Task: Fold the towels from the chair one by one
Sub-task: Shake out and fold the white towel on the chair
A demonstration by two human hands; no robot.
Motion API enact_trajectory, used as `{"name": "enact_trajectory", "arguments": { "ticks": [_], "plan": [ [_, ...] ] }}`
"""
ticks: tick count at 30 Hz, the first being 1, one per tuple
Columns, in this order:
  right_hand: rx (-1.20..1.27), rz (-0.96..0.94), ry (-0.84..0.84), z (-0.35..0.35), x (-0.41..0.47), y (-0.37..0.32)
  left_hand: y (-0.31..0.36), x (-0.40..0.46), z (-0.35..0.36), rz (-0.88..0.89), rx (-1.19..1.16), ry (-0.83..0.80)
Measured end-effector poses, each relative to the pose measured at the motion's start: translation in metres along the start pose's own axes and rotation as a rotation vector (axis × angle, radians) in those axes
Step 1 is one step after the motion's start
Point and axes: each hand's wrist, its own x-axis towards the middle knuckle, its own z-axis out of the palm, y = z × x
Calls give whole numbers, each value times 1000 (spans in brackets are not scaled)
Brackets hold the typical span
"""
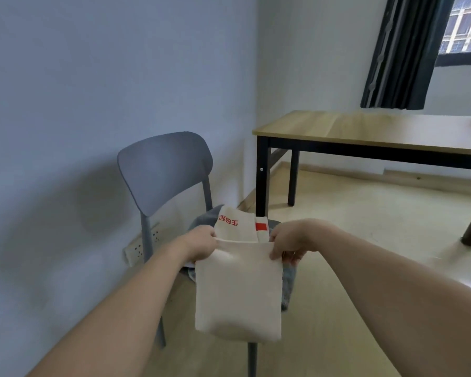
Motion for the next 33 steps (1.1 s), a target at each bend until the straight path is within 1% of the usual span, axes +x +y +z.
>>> {"name": "enact_trajectory", "arguments": {
  "ticks": [2,4,7,9,11,13,15,17,19,20,22,25,27,29,31,33],
  "plan": [
    [37,-83,167,-19,33,-6,-1,44,-11,18,-23,112],
    [78,-141,294,-39,71,-12,-3,95,-20,34,-11,208],
    [134,-189,396,-67,139,-19,-6,173,-22,43,69,330],
    [157,-189,437,-77,189,-19,-9,219,-13,39,95,383],
    [160,-166,453,-82,237,-14,-15,262,0,39,121,402],
    [158,-116,413,-80,278,-7,-28,298,16,43,111,355],
    [177,-56,344,-76,307,2,-43,323,31,54,26,280],
    [261,-17,253,-73,324,8,-58,338,42,45,-82,228],
    [432,-14,189,-72,330,13,-69,345,48,66,-128,201],
    [490,-28,190,-70,331,16,-73,346,49,87,-126,192],
    [518,-83,238,-68,329,19,-78,343,49,128,-119,207],
    [500,-212,369,-66,320,17,-78,334,46,260,-37,330],
    [428,-282,481,-65,310,13,-77,329,45,325,-23,344],
    [305,-335,583,-64,299,9,-73,325,43,364,28,337],
    [235,-358,605,-63,289,7,-65,319,42,386,73,330],
    [210,-309,558,-65,283,11,-56,312,41,385,146,339]
  ]
}}
